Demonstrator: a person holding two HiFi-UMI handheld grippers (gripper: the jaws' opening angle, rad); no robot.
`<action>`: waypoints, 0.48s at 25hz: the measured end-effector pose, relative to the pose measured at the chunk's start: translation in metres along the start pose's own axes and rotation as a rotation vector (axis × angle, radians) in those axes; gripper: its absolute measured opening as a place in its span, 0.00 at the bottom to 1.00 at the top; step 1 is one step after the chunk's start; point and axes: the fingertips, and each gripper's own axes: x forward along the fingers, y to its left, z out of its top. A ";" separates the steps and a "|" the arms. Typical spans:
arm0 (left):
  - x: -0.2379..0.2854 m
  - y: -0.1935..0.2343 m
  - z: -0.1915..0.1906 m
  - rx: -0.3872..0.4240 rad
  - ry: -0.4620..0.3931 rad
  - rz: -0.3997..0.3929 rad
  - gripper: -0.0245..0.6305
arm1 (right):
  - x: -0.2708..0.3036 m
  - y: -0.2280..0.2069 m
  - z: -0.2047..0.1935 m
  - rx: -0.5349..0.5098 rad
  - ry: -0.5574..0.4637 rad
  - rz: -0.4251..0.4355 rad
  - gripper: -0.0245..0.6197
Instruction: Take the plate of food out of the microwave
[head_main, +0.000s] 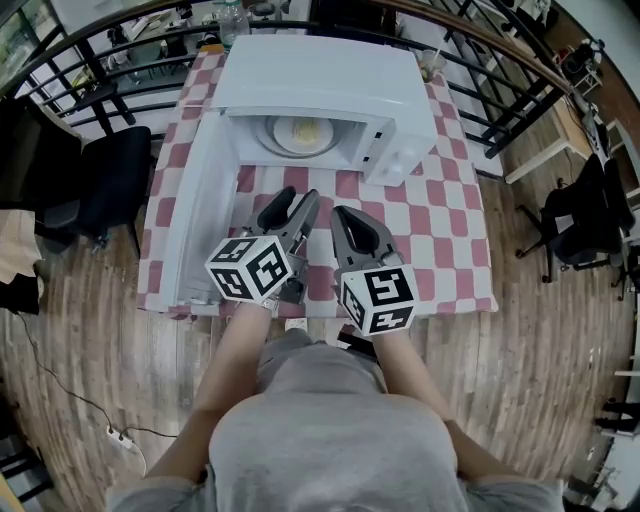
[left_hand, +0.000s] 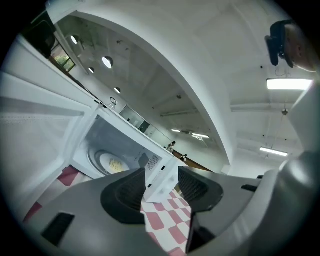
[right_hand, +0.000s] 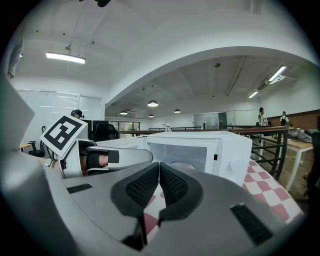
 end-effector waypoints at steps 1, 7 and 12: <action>0.003 0.002 0.000 -0.011 0.000 -0.001 0.33 | 0.002 -0.003 0.000 0.003 0.002 -0.006 0.08; 0.016 0.022 -0.001 -0.086 -0.002 0.021 0.33 | 0.014 -0.012 -0.006 0.022 0.018 -0.022 0.08; 0.024 0.043 -0.001 -0.155 -0.012 0.049 0.34 | 0.024 -0.016 -0.012 0.032 0.031 -0.009 0.08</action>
